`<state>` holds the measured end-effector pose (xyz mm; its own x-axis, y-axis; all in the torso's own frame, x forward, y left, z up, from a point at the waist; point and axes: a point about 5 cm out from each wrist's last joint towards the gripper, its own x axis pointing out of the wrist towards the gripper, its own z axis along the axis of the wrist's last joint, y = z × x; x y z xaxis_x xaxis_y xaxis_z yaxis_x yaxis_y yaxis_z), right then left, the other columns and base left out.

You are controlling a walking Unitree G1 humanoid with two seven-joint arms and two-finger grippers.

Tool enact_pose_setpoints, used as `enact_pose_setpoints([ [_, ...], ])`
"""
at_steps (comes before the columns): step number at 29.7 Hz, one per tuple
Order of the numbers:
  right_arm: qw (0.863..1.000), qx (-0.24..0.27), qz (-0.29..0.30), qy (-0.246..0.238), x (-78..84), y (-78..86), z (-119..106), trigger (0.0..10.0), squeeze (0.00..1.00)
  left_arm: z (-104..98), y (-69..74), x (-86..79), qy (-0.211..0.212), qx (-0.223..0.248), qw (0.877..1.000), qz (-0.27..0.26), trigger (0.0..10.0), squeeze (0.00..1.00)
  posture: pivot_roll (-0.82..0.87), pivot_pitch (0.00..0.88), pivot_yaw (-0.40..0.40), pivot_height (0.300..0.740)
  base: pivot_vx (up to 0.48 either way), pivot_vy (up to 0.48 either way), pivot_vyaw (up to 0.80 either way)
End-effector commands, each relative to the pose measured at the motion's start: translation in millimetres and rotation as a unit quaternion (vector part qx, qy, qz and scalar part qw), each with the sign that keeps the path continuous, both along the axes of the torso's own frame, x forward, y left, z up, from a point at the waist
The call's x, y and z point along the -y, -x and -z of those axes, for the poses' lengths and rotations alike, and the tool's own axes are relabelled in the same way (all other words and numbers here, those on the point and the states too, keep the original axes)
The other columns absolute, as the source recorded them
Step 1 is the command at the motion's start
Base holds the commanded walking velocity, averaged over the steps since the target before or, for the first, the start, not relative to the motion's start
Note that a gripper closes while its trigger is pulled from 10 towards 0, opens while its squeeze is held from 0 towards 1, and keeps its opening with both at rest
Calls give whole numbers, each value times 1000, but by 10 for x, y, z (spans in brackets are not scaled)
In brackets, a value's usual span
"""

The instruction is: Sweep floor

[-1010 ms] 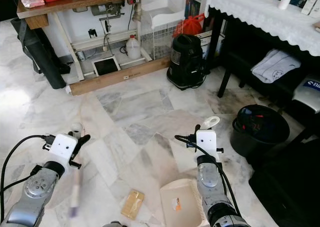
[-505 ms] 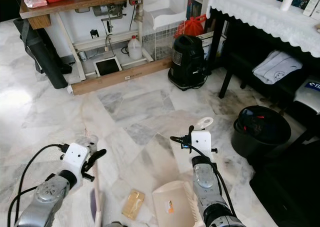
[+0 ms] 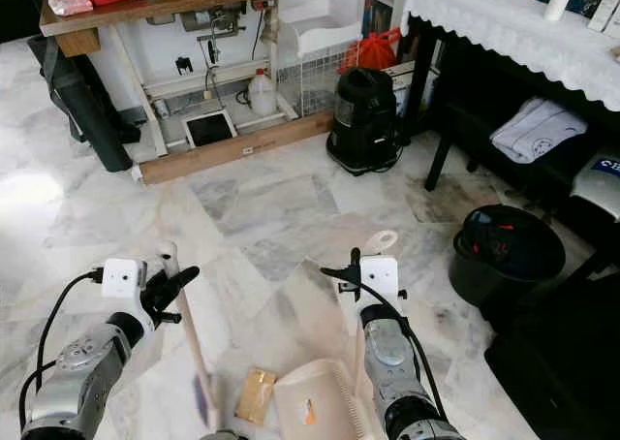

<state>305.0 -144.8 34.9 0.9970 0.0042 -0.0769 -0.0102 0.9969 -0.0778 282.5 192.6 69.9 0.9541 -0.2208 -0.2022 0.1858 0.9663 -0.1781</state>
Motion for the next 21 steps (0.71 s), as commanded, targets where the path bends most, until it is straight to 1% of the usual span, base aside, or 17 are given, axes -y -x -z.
enact_pose_setpoints([
  [1, 1000, 6, 1, -9, -25, -46, -47, 10000, 0, 100, 31, 34, 47, -29, 998, 7, 10000, 0, 120, 74, 20, 740, 0, 0, 0],
  [2, 1000, 6, 0, -9, -26, -47, -48, 10000, 0, 99, 26, 35, 58, -30, 998, 6, 10000, 0, 120, 74, 20, 740, 0, 0, 0],
  [3, 1000, 6, 0, -9, -26, -47, -48, 10000, 0, 99, 26, 35, 58, -30, 998, 6, 10000, 0, 120, 74, 20, 740, 0, 0, 0],
  [4, 1000, 6, -1, -9, -25, -49, -50, 10000, 0, 78, 5, 42, 84, -29, 996, 5, 10000, 0, 121, 75, 18, 740, 0, 0, 0],
  [6, 1000, 6, -1, -9, -23, -50, -51, 10000, 0, 61, -9, 45, 99, -29, 995, 5, 10000, 0, 121, 75, 18, 740, 0, 0, 0],
  [8, 1000, 6, 0, -10, -22, -51, -51, 10000, 0, 10, -40, 44, 133, -24, 991, 3, 10000, 0, 120, 75, 18, 740, 0, 0, 0],
  [11, 1000, 5, -1, -10, -22, -51, -51, 10000, 0, -11, -53, 39, 145, -20, 989, 1, 10000, 0, 121, 75, 18, 740, 0, 0, 0],
  [12, 1000, 5, -1, -10, -21, -52, -51, 10000, 0, -59, -78, 24, 171, -11, 985, -6, 10000, 0, 121, 75, 18, 740, 0, 0, 0],
  [14, 1000, 5, -1, -11, -22, -53, -51, 10000, 0, -107, -101, 5, 196, -2, 980, -12, 10000, 0, 121, 75, 18, 740, 0, 0, 0],
  [16, 1000, 5, -1, -10, -25, -54, -52, 10000, 0, -154, -122, -18, 218, 6, 976, -18, 10000, 0, 122, 75, 18, 740, 0, 0, 0],
  [18, 1000, 4, -1, -10, -26, -54, -52, 10000, 0, -172, -128, -26, 228, 10, 973, -21, 10000, 0, 123, 76, 18, 740, 0, 0, 0],
  [21, 1000, 4, 2, -8, -23, -52, -48, 10000, 0, -239, -143, -73, 254, 23, 966, -34, 10000, 0, 125, 78, 17, 740, 0, 0, 0],
])
